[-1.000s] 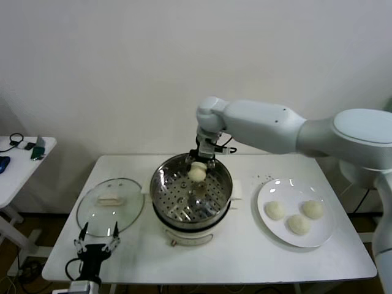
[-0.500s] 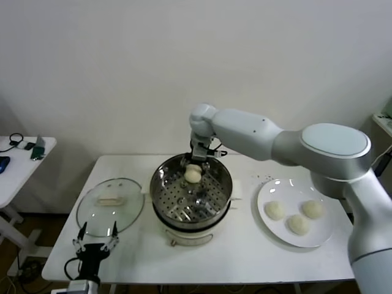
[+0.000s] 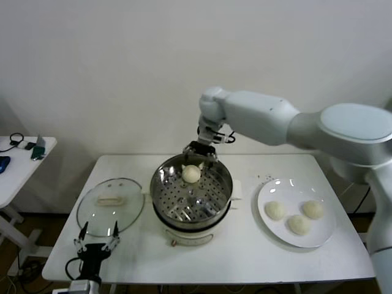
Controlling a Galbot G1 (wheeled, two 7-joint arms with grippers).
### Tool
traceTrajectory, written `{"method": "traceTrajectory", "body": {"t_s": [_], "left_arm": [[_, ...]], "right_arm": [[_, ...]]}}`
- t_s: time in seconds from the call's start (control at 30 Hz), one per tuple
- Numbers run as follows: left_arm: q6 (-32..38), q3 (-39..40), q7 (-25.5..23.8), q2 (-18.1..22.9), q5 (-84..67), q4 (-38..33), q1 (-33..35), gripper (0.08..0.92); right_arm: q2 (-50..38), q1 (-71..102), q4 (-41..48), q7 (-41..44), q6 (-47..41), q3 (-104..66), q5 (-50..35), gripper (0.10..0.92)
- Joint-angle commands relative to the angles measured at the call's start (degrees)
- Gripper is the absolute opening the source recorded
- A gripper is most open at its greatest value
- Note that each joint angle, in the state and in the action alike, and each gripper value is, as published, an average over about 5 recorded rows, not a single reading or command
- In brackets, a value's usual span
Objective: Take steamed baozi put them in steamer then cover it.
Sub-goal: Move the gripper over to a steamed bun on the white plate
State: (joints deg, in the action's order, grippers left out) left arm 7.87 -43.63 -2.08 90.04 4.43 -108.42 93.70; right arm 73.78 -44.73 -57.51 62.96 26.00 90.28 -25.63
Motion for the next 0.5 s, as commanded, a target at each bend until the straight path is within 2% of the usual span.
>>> {"method": "traceTrajectory", "body": {"t_s": [0.03,0.3,0.5], "left_arm": [[0.05,0.09,-0.02,0.12,0.18,-0.16,0.16,0.823],[0.11,0.26,-0.03,0.39,0.29,-0.11,-0.08,0.823],[0.04,0.34,-0.04,0.47,0.25,-0.14,-0.19,0.823]], "right_arm": [[-18.41,-18.88,-14.68,-0.47,-26.33,16.71,-28.11,0.823],[-31.23,-23.41,-31.05,-10.21,-38.25,32.49,-22.83,0.823],[-34.23,-13.28,-32.83,-16.31,-43.58,27.17,-18.94,0.823]]}}
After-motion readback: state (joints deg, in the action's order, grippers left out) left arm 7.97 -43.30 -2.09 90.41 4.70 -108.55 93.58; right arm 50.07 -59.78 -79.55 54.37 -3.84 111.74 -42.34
